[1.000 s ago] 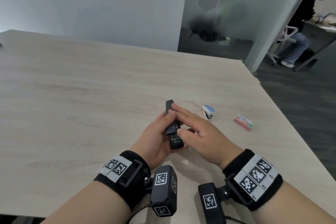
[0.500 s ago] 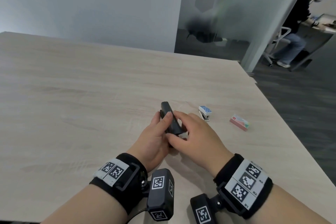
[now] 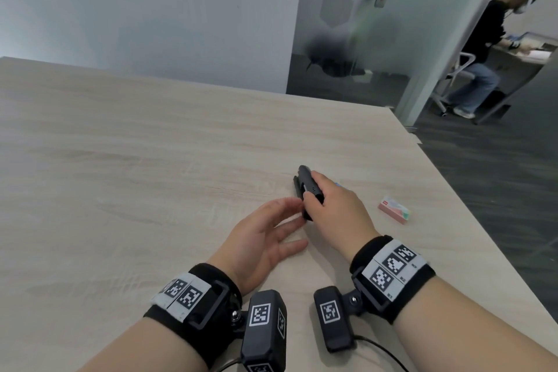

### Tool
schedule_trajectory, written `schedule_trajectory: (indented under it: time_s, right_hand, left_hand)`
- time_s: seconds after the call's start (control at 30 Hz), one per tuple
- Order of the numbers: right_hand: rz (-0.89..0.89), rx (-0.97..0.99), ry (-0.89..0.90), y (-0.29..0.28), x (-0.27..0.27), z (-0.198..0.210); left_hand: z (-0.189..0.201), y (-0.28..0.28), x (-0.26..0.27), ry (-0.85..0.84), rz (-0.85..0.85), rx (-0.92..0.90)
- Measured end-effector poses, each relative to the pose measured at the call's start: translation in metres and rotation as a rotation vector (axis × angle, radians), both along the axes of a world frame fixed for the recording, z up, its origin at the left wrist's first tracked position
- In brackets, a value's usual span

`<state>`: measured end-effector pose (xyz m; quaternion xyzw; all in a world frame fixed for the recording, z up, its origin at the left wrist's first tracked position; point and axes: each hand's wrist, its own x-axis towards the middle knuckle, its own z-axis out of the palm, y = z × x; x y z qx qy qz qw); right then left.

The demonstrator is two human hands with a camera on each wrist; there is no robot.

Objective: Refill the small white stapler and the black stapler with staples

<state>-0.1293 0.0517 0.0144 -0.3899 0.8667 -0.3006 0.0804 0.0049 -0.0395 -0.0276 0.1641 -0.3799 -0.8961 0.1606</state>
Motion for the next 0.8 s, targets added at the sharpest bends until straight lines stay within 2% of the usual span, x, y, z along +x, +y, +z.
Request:
schedule_trajectory:
  time_s: [0.27, 0.5, 0.67, 0.8]
  right_hand:
    - [-0.003, 0.129, 0.057, -0.005, -0.01, -0.006]
    - [0.032, 0.184, -0.025, 0.004, -0.009, 0.0]
    - [-0.005, 0.112, -0.051, 0.02, -0.009, 0.015]
    - [-0.011, -0.052, -0.122, 0.037, -0.009, 0.036]
  left_hand:
    - [0.004, 0.004, 0.003, -0.051, 0.031, -0.094]
    - [0.013, 0.011, 0.005, -0.089, 0.077, -0.139]
    - [0.023, 0.017, 0.004, -0.196, 0.071, -0.203]
    - [0.045, 0.022, 0.005, -0.303, 0.04, -0.415]
